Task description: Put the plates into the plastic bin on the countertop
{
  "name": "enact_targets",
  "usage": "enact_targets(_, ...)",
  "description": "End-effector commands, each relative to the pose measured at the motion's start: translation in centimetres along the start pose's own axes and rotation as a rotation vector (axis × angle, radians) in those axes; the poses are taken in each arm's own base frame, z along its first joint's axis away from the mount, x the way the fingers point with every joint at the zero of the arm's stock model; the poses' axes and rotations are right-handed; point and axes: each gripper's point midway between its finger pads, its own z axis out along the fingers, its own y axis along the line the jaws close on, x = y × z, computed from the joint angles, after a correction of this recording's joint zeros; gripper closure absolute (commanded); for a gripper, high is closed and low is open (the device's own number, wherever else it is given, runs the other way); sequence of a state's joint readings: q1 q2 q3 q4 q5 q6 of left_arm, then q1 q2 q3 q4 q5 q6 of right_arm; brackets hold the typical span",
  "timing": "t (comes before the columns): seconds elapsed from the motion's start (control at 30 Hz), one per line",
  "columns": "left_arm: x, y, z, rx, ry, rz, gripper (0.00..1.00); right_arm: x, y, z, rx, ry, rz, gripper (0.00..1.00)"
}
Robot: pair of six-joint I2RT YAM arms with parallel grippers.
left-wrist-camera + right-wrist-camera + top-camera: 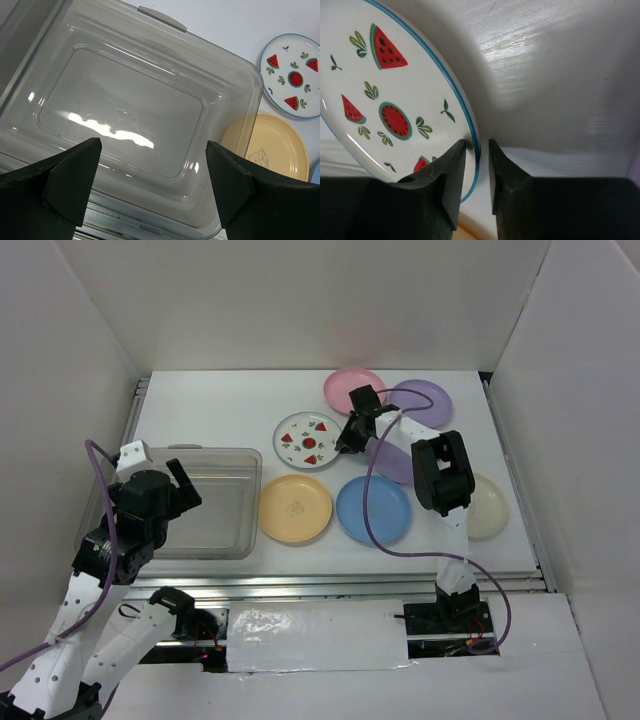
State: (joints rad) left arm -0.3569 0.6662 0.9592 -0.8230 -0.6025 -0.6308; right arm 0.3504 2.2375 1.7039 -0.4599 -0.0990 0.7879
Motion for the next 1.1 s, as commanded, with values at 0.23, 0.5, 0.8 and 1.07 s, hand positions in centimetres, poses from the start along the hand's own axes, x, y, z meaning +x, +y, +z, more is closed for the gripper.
enact_targets(0.23,-1.0,-0.6,-0.3,0.038,-0.039,-0.010,0.01,0.0,-1.4,-1.2,0.021,-0.016,0.071,1.00)
enact_targets(0.5,-1.1,-0.5,-0.4,0.045,-0.049,-0.017,0.01,-3.9,3.0,-8.8,-0.213,-0.198,0.143,1.00)
enact_targets(0.8,-1.2,-0.3,-0.5,0.037,-0.053,-0.024,0.01,-6.7,7.7,-18.6,-0.441,-0.315,0.093,1.00)
enact_targets(1.07,-2.7,2.1,-2.2,-0.033,-0.142,-0.123,0.01,-2.6,13.0,-23.6,-0.563,-0.254,-0.110,1.00)
